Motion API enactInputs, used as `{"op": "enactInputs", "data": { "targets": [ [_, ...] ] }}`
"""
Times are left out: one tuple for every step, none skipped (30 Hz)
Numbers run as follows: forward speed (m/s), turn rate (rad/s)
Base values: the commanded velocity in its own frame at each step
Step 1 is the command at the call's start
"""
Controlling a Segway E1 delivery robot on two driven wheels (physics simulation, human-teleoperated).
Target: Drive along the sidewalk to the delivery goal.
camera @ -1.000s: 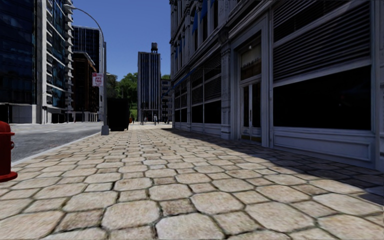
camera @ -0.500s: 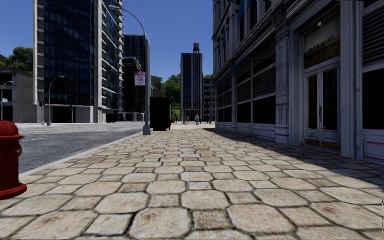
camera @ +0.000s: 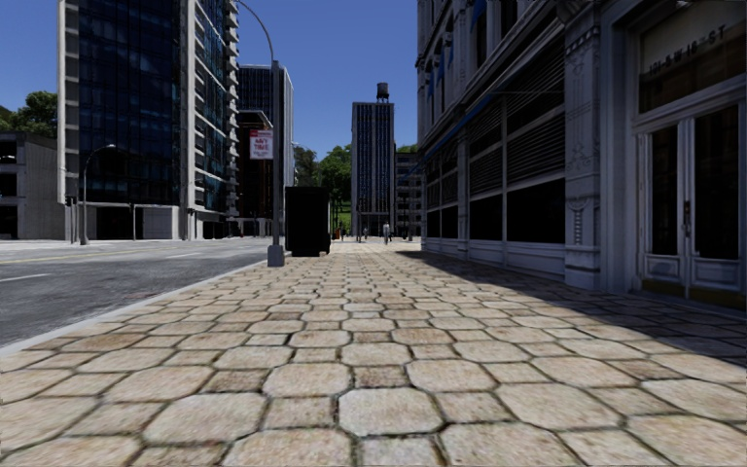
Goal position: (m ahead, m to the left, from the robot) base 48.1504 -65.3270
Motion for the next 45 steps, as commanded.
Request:
{"op": "enactInputs", "data": {
  "targets": [
    [2.00,0.00],
    [2.00,0.00],
    [2.00,0.00],
    [2.00,0.00],
    [2.00,0.00],
    [2.00,0.00],
    [2.00,0.00],
    [2.00,0.00],
    [2.00,0.00],
    [2.00,0.00],
    [2.00,0.00],
    [2.00,0.00],
    [2.00,0.00],
    [2.00,0.00],
    [2.00,0.00],
    [2.00,0.00],
    [2.00,0.00],
    [2.00,0.00],
    [2.00,0.00],
    [2.00,0.00],
    [2.00,0.00],
    [2.00,0.00],
    [2.00,0.00],
    [2.00,0.00],
    [2.00,0.00],
    [2.00,0.00],
    [2.00,0.00],
    [2.00,0.00],
    [2.00,0.00],
    [2.00,0.00],
    [2.00,0.00],
    [2.00,0.00],
    [2.00,0.00],
    [2.00,0.00],
    [2.00,0.00],
    [2.00,0.00],
    [2.00,0.00],
    [2.00,0.00],
    [2.00,0.00],
    [2.00,0.00],
    [2.00,0.00],
    [2.00,0.00],
    [2.00,0.00],
    [2.00,0.00],
    [2.00,0.00]
  ]
}}
